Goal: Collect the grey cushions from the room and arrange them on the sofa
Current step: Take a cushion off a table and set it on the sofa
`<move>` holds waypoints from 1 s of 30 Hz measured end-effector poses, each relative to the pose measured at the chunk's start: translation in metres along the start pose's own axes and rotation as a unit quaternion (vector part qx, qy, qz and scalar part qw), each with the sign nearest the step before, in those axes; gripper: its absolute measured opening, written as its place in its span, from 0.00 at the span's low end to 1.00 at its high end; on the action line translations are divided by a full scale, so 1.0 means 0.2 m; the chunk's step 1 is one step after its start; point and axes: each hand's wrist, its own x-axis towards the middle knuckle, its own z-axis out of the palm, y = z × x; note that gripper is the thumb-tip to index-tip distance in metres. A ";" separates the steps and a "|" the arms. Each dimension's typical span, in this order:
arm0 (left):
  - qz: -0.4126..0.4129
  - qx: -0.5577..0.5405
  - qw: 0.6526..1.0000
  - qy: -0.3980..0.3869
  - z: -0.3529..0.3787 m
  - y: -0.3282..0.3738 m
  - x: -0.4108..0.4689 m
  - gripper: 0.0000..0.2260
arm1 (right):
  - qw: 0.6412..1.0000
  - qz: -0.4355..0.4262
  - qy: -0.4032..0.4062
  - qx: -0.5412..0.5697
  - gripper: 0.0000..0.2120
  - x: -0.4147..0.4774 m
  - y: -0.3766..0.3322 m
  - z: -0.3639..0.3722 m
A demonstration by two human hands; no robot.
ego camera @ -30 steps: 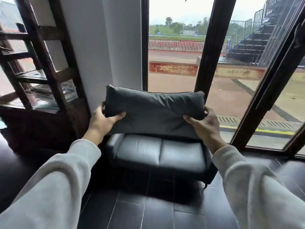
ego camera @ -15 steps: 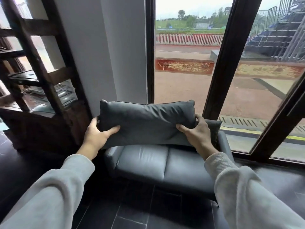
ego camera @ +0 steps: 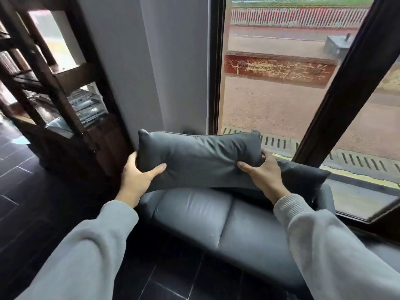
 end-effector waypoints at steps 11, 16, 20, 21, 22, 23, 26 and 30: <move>-0.113 -0.033 0.990 0.074 0.15 -0.62 0.49 0.44 | 0.991 -0.021 -0.123 -0.056 0.42 0.76 0.22 0.70; -0.179 -0.037 0.977 0.111 0.23 -0.95 0.74 0.45 | 0.979 -0.014 -0.185 -0.086 0.43 1.07 0.41 1.09; -0.225 -0.043 0.963 0.139 0.30 -1.23 0.86 0.48 | 0.964 -0.026 -0.241 -0.109 0.41 1.31 0.57 1.36; -0.233 -0.041 0.961 0.142 0.31 -1.30 0.89 0.49 | 0.959 -0.030 -0.256 -0.118 0.41 1.36 0.62 1.43; -0.239 -0.036 0.960 0.144 0.33 -1.38 0.91 0.49 | 0.954 -0.037 -0.269 -0.129 0.41 1.42 0.67 1.50; -0.243 -0.030 0.958 0.147 0.34 -1.45 0.94 0.49 | 0.949 -0.047 -0.278 -0.140 0.42 1.46 0.72 1.57; -0.262 -0.027 0.950 0.169 0.41 -1.70 1.00 0.49 | 0.939 -0.063 -0.300 -0.157 0.42 1.59 0.91 1.79; -0.281 -0.026 0.938 0.201 0.56 -2.04 1.02 0.53 | 0.921 -0.080 -0.340 -0.173 0.42 1.72 1.22 2.05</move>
